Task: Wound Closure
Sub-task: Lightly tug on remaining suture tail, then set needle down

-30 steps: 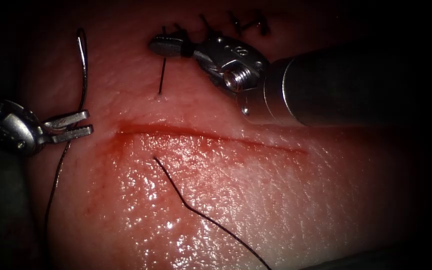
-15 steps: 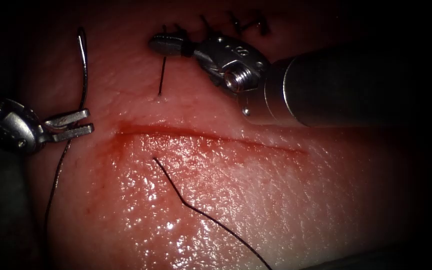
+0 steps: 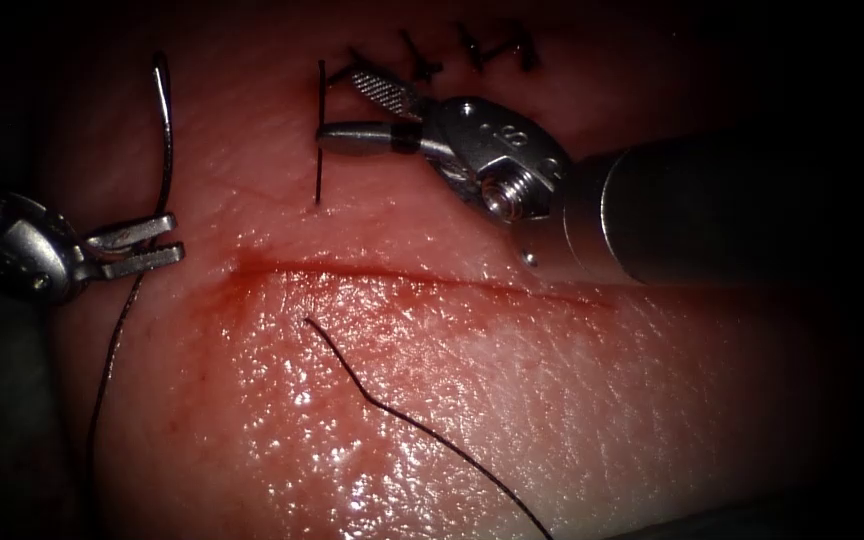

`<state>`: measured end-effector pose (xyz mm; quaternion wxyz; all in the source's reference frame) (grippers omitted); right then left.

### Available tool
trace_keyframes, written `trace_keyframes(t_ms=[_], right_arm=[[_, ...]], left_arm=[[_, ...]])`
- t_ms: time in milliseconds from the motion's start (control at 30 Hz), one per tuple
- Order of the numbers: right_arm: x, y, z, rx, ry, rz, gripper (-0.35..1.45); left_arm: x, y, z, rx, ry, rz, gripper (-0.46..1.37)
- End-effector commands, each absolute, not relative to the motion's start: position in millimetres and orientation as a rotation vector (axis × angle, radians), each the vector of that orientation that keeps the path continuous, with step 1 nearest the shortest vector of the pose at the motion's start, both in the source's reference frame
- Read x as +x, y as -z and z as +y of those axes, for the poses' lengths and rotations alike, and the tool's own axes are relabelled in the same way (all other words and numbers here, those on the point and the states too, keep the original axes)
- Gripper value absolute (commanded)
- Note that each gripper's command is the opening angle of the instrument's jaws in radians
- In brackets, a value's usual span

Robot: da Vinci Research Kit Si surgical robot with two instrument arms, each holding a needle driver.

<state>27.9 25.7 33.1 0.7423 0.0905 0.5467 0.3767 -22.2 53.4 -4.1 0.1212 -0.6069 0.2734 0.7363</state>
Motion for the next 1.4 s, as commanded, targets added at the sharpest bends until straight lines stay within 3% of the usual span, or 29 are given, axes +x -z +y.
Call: trace_keyframes(t_ms=[33, 333, 467, 767, 1067, 1400], right_arm=[[27.6, -33.1, 25.5, 0.202, -0.818, 1.204, 1.31], [27.1, -32.7, 24.9, 0.195, -0.757, 1.193, 1.28], [27.0, -32.8, 23.9, 0.258, -0.704, 1.207, 1.11], [27.2, -33.4, 21.5, 0.299, -0.643, 1.215, 1.11], [27.6, -32.9, 20.9, 0.304, -0.631, 1.216, 1.1], [28.3, -32.3, 19.6, 0.335, -0.601, 1.213, 1.08]], left_arm=[[-22.2, 4.1, 53.5, -1.774, -2.152, 0.794, -0.35], [-22.0, 4.3, 53.8, -1.776, -2.16, 0.806, -0.35], [-21.9, 4.4, 54.1, -1.776, -2.162, 0.806, -0.35], [-21.8, 4.6, 54.8, -1.774, -2.191, 0.841, -0.35], [-21.7, 4.1, 56.2, -1.484, -2.499, 0.886, -0.35], [-22.0, 1.7, 58.2, -1.298, -2.777, 0.728, -0.35]])
